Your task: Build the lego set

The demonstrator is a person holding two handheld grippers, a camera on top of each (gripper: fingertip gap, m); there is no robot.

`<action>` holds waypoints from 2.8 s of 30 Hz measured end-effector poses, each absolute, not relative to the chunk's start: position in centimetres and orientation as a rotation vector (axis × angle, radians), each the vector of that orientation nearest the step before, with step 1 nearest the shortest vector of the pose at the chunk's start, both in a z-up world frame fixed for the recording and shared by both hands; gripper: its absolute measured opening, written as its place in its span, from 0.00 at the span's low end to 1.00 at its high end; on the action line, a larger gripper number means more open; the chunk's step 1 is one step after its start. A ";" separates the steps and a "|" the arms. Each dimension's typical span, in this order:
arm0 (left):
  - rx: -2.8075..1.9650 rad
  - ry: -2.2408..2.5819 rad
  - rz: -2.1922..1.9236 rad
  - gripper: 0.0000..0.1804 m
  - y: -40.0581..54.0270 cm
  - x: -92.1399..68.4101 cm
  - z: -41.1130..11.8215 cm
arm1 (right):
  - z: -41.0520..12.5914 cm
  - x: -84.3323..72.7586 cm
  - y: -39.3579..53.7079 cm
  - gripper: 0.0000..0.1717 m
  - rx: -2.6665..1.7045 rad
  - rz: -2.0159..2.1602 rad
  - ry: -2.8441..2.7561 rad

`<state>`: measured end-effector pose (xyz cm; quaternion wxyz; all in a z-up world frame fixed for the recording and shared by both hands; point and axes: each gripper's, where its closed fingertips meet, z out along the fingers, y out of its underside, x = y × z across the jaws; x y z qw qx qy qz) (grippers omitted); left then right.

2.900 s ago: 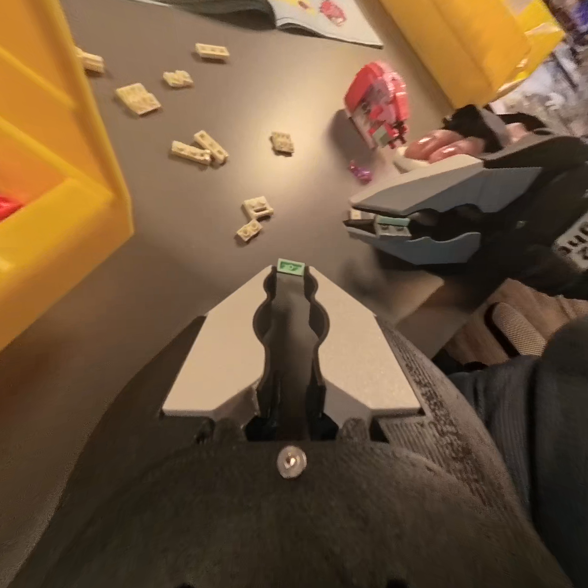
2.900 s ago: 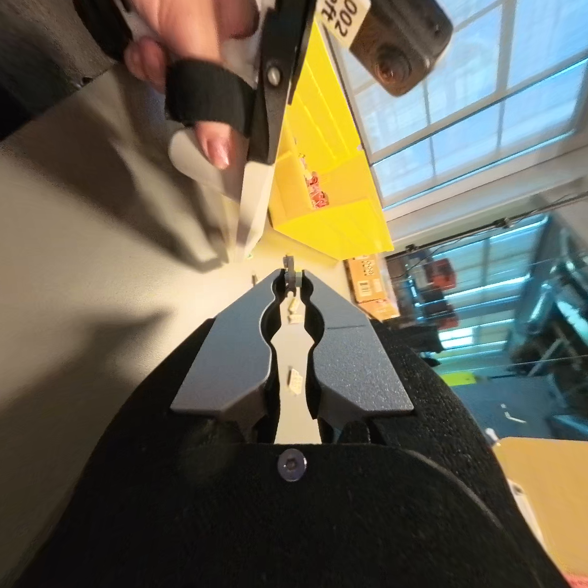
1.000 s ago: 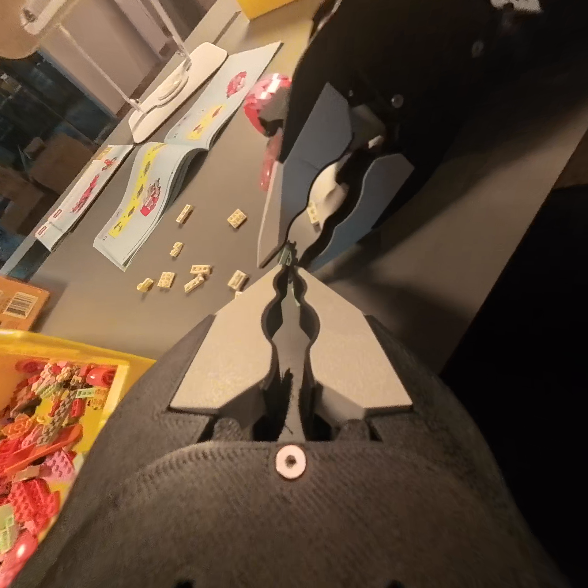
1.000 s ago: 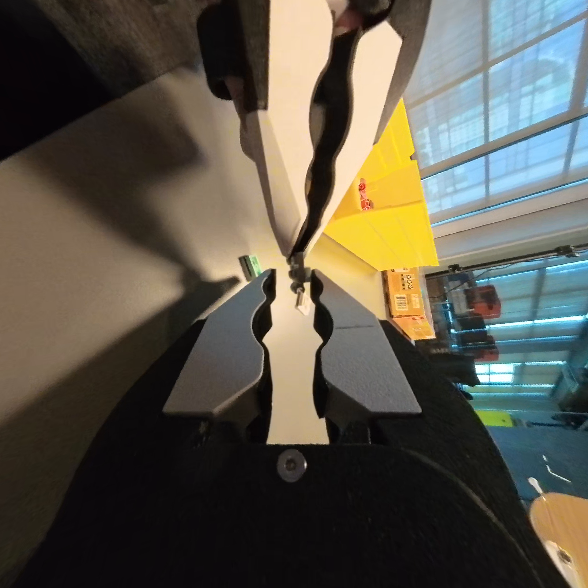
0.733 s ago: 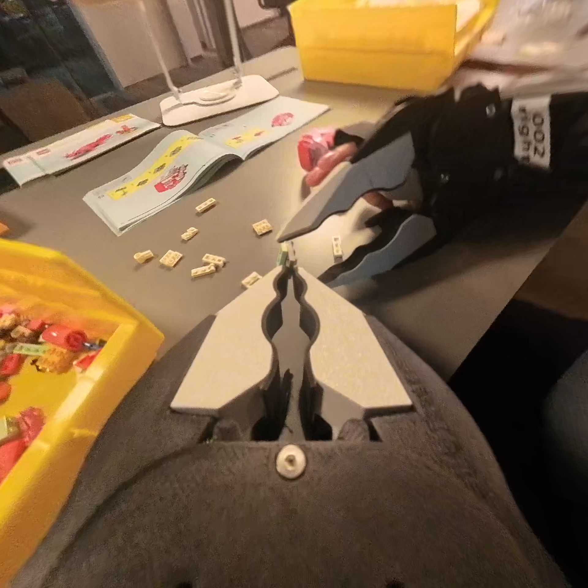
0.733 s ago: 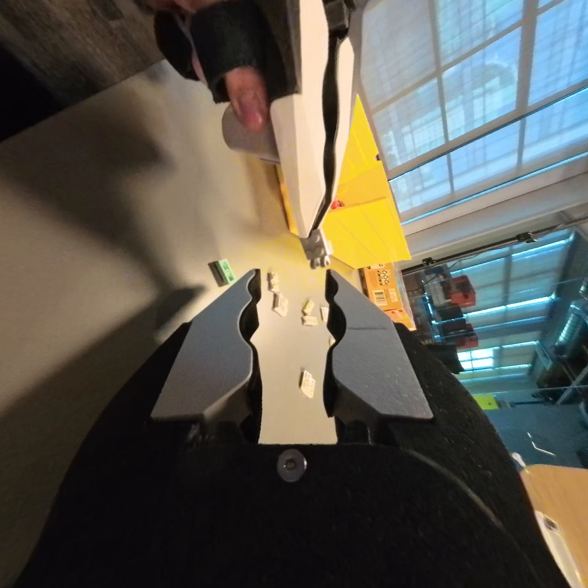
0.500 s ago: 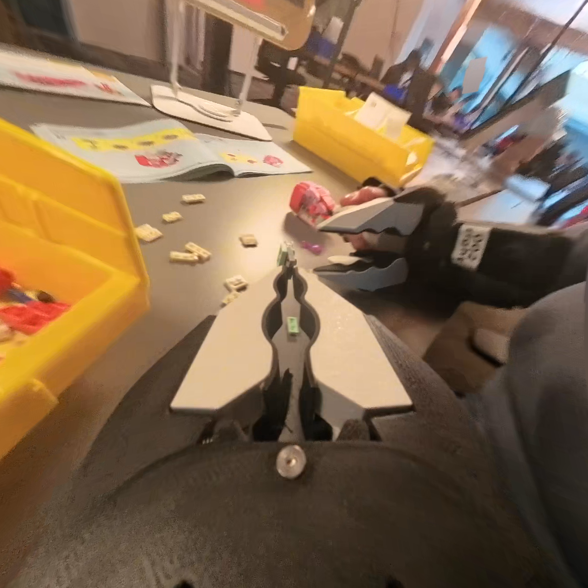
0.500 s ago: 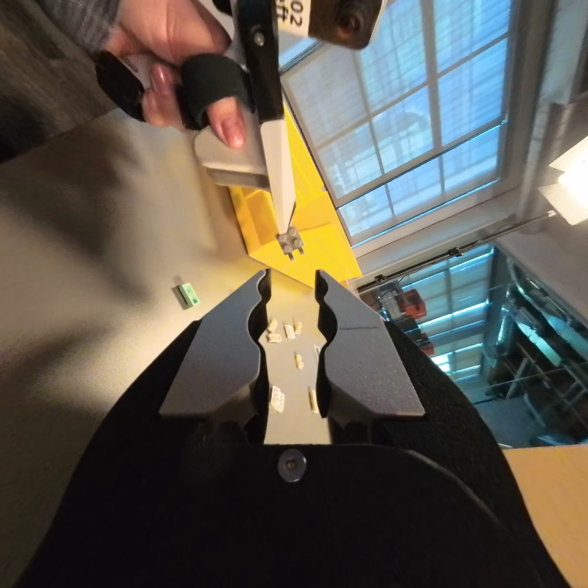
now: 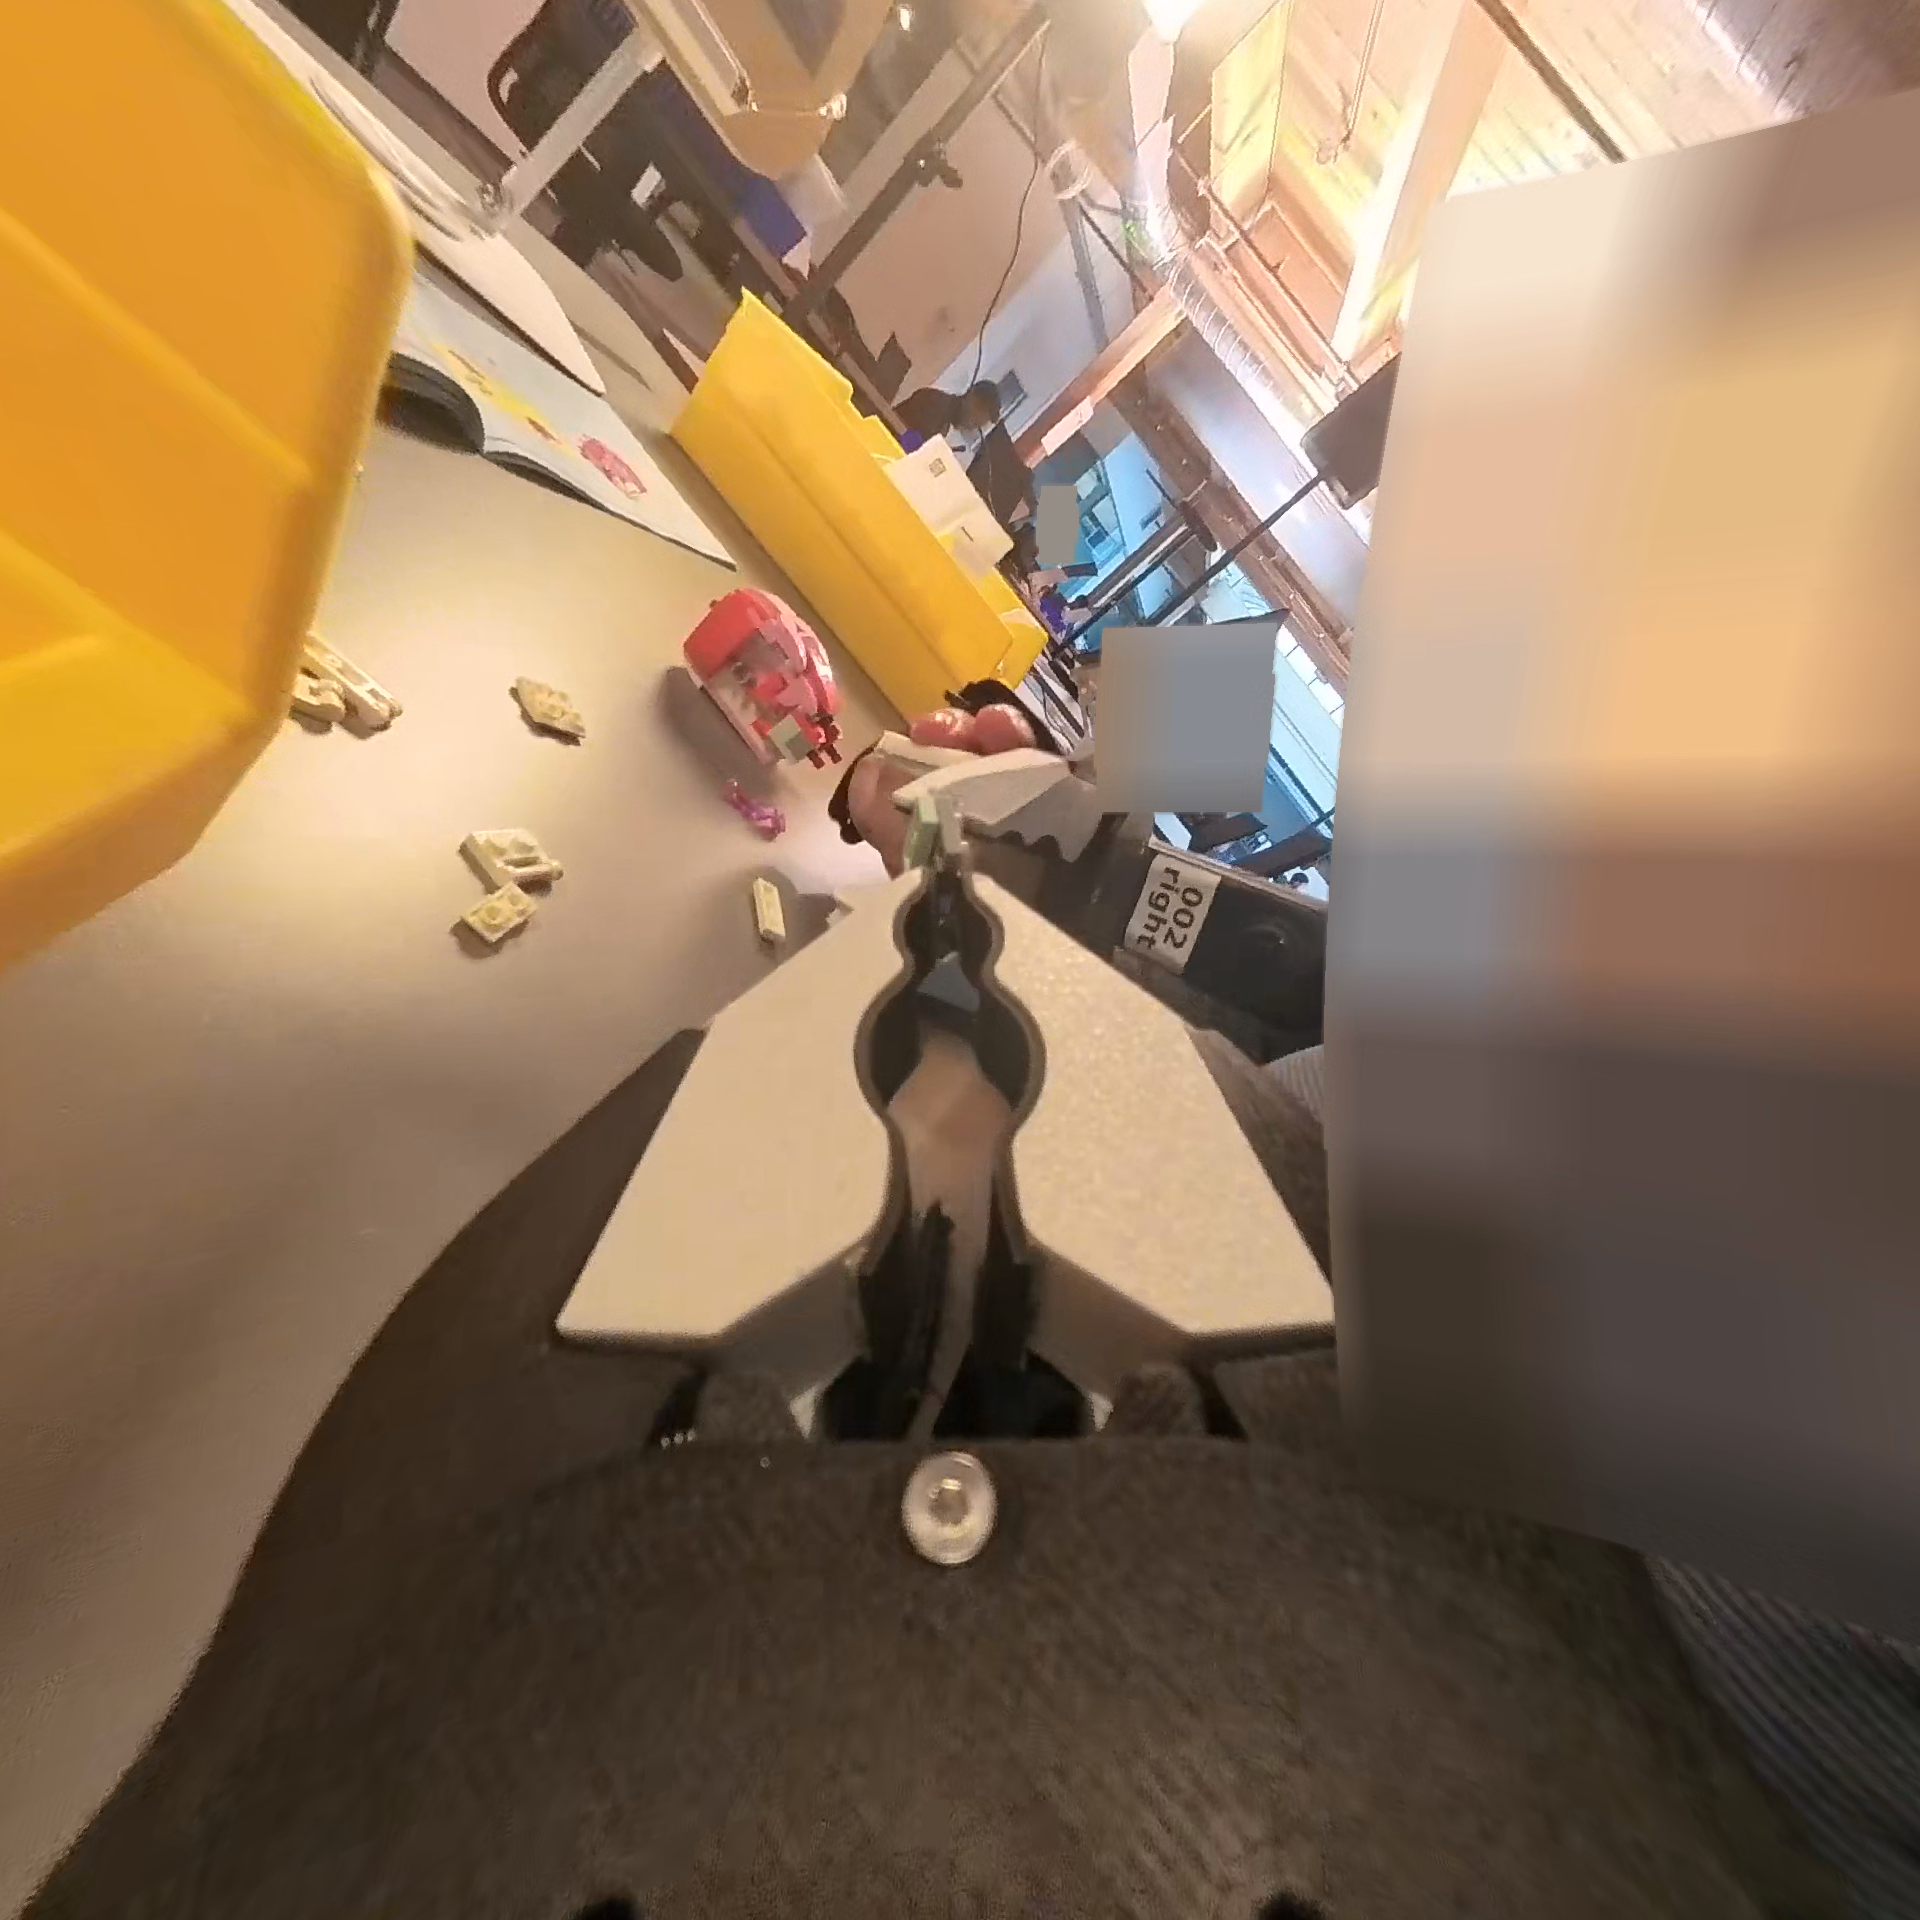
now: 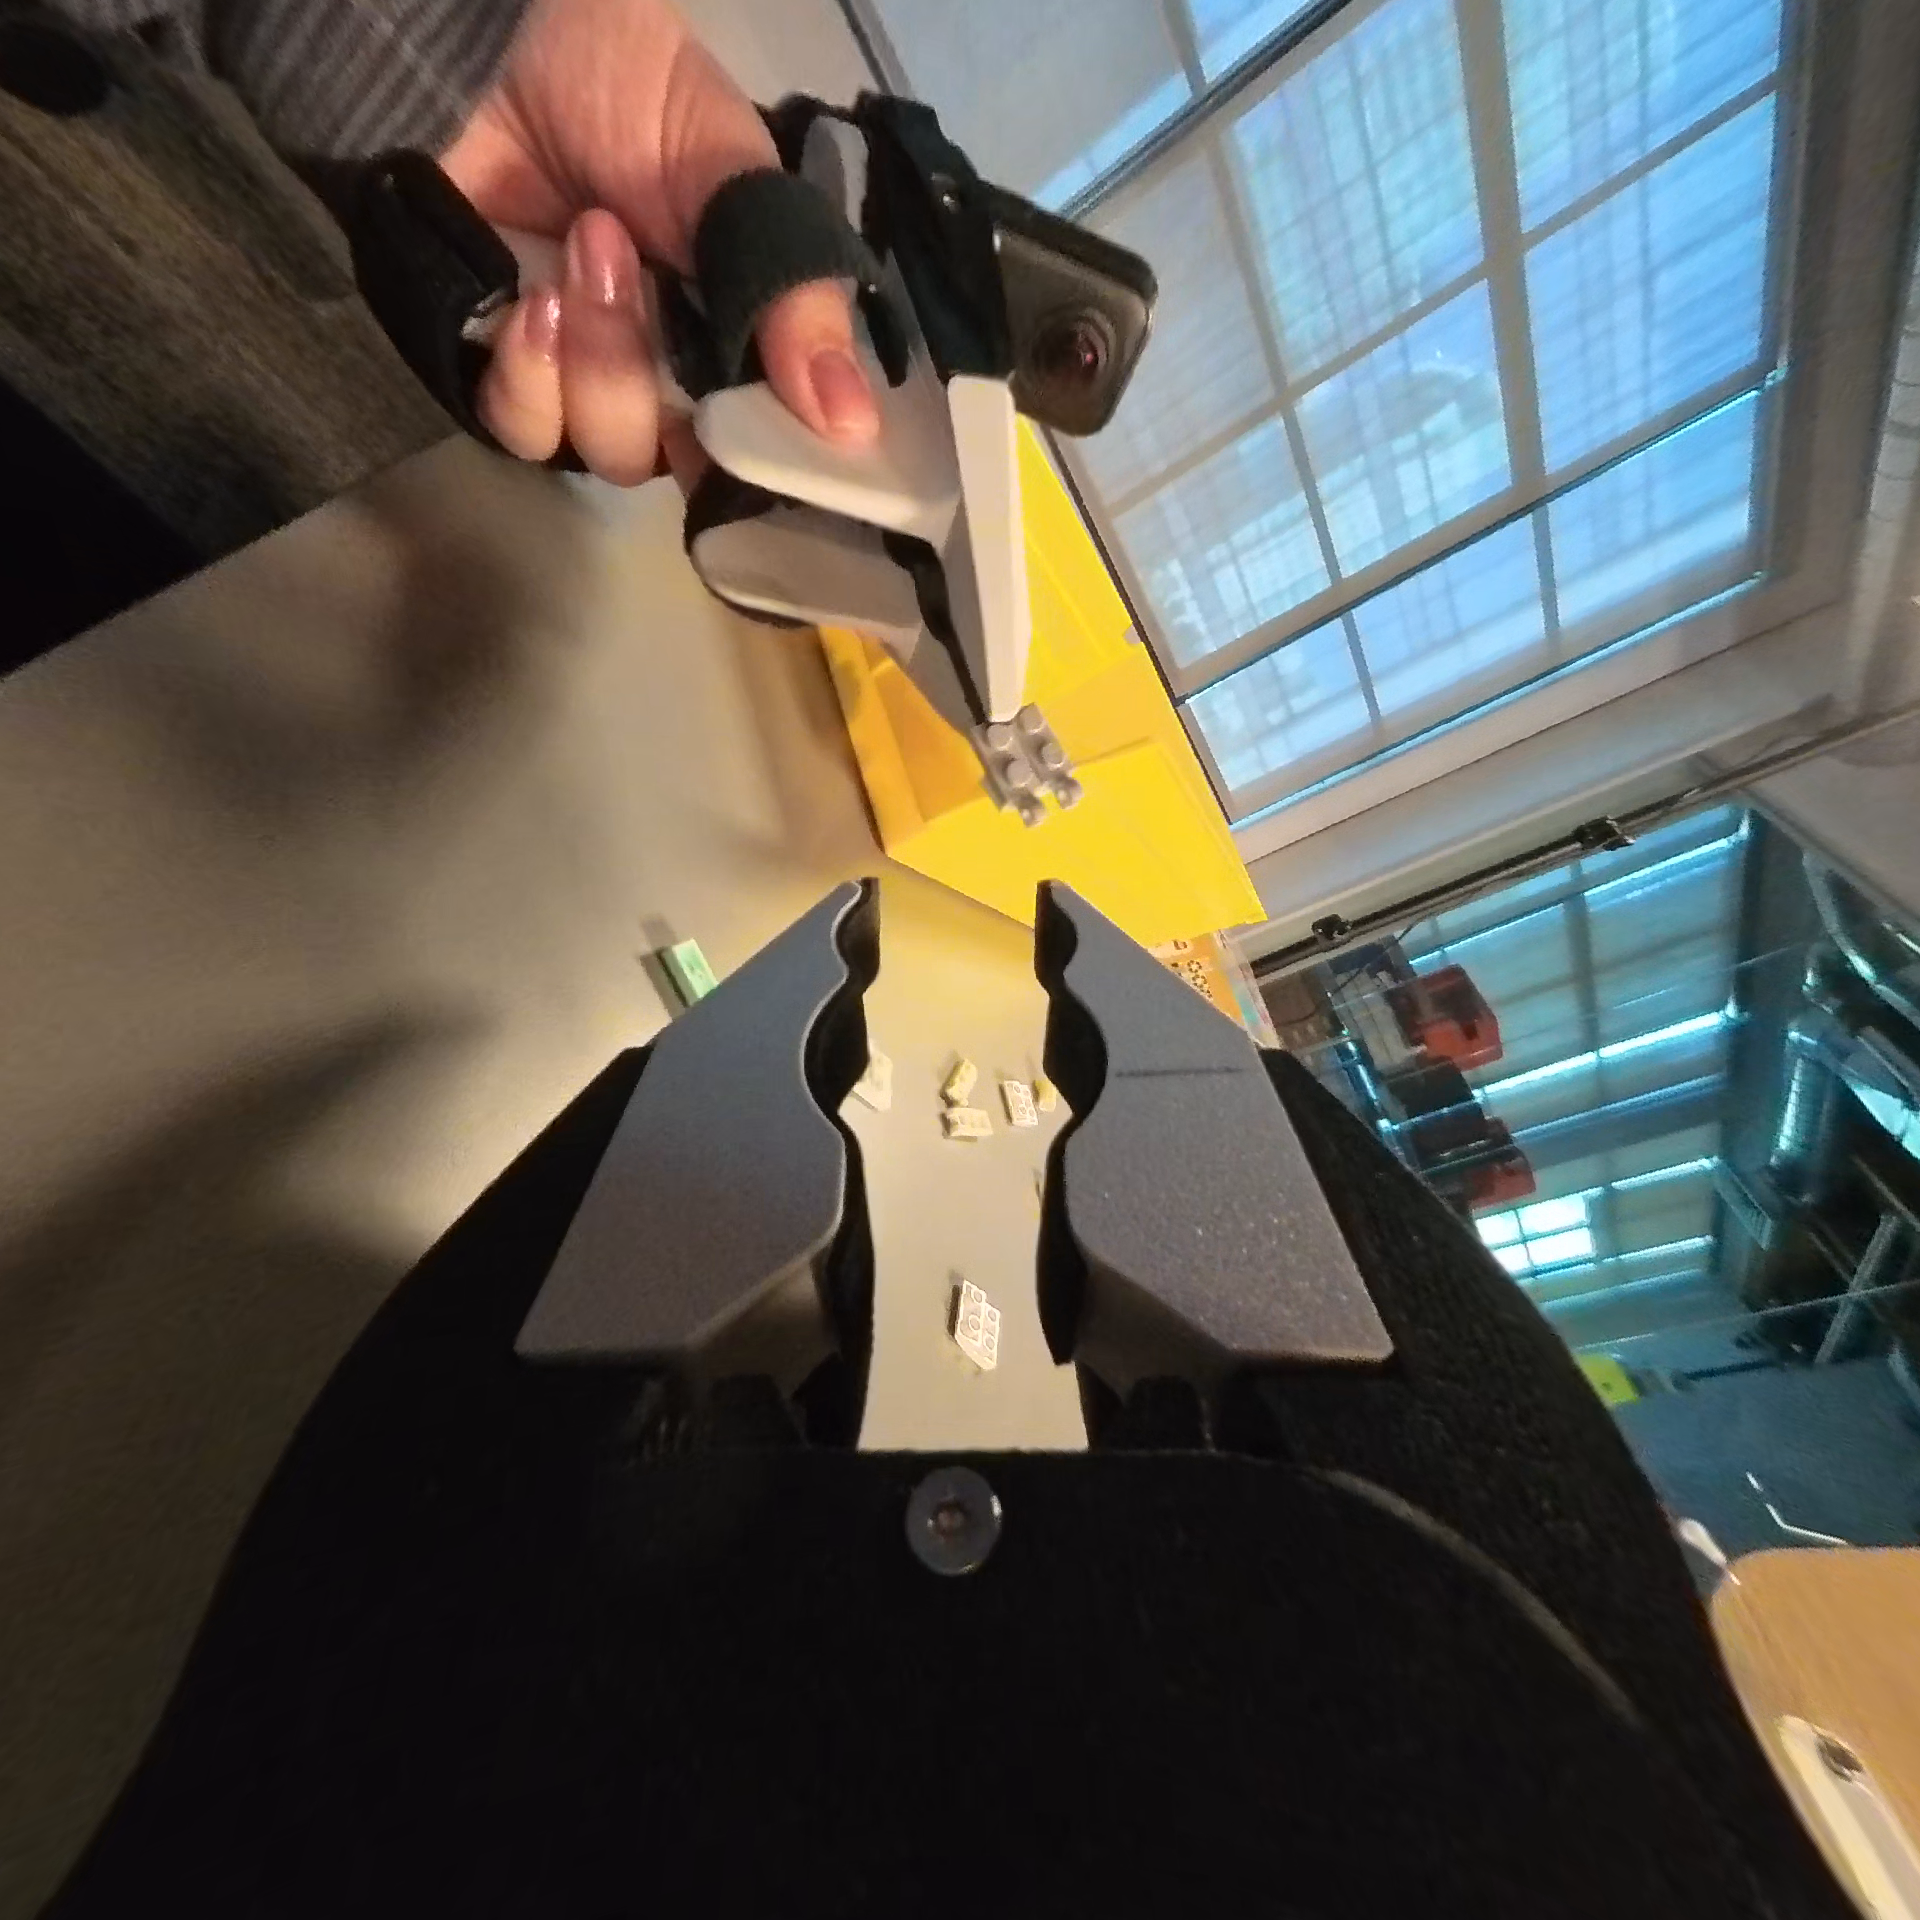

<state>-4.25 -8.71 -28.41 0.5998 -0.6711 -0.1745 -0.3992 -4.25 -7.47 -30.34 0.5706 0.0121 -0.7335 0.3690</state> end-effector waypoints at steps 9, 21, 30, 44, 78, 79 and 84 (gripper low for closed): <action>-1.644 -0.378 -0.996 0.01 -8.5 -2.8 -29.5 | -30.9 -3.1 -8.7 0.24 0.098 0.938 -1.770; -1.733 -0.333 -1.010 0.01 -8.3 -1.6 -30.6 | -31.0 -3.3 -8.7 0.22 0.101 0.918 -1.775; -1.758 -0.333 -1.006 0.01 -8.3 -1.4 -31.0 | -31.4 -3.4 -8.5 0.20 0.111 0.901 -1.790; -1.788 -0.324 -0.994 0.01 -8.3 -1.1 -31.4 | -31.8 -2.9 -8.8 0.09 0.163 0.879 -1.816; -1.995 -0.162 -0.336 0.14 -3.6 -3.0 -31.7 | -36.9 1.2 0.5 0.12 -0.764 0.940 -2.561; -1.986 -0.151 -0.315 0.13 -3.2 -3.3 -31.0 | -36.9 1.1 0.6 0.13 -0.762 0.939 -2.555; -2.145 -0.170 -0.199 0.13 -0.2 -6.2 -31.2 | -36.5 1.3 0.8 0.21 -0.714 0.959 -2.540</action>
